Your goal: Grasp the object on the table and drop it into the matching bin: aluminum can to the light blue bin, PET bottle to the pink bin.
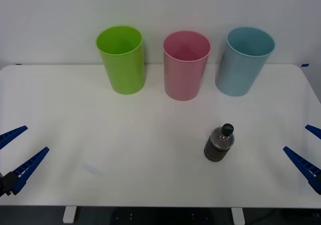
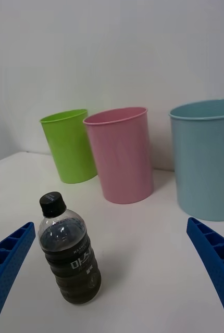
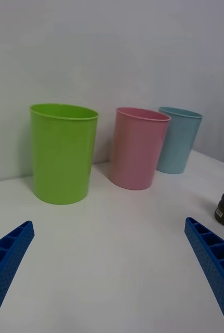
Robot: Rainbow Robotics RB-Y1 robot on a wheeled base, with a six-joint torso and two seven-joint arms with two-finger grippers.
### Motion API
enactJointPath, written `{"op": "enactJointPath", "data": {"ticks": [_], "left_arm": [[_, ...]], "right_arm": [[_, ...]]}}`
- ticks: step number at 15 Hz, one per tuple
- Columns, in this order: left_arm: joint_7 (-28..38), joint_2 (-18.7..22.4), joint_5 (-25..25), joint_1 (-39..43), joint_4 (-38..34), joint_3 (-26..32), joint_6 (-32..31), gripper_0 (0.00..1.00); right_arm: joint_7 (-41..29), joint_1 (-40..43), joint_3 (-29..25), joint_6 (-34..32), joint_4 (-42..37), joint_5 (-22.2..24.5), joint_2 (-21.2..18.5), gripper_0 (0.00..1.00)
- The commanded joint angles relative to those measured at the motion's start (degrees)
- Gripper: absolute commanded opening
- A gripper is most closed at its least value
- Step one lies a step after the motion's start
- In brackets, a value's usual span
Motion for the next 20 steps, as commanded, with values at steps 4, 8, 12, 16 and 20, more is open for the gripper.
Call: {"op": "enactJointPath", "data": {"ticks": [4, 8, 12, 16, 20], "left_arm": [[0.00, 0.00, 0.00, 0.00, 0.00, 0.00, 0.00, 1.00], [0.00, 0.00, 0.00, 0.00, 0.00, 0.00, 0.00, 1.00], [0.00, 0.00, 0.00, 0.00, 0.00, 0.00, 0.00, 1.00], [0.00, 0.00, 0.00, 0.00, 0.00, 0.00, 0.00, 1.00], [0.00, 0.00, 0.00, 0.00, 0.00, 0.00, 0.00, 1.00]], "right_arm": [[0.09, 1.62, -0.23, 0.21, 0.69, 0.55, 0.50, 1.00], [0.97, 2.94, 0.91, 0.39, 0.52, 0.55, -0.38, 1.00], [3.60, 4.79, 2.23, 0.39, 0.43, 0.55, -1.52, 1.00], [6.24, 5.84, 4.69, 0.39, 0.43, 1.34, -2.14, 1.00], [13.18, 5.84, 6.62, 1.45, 0.78, 2.13, -2.14, 1.00]]}}
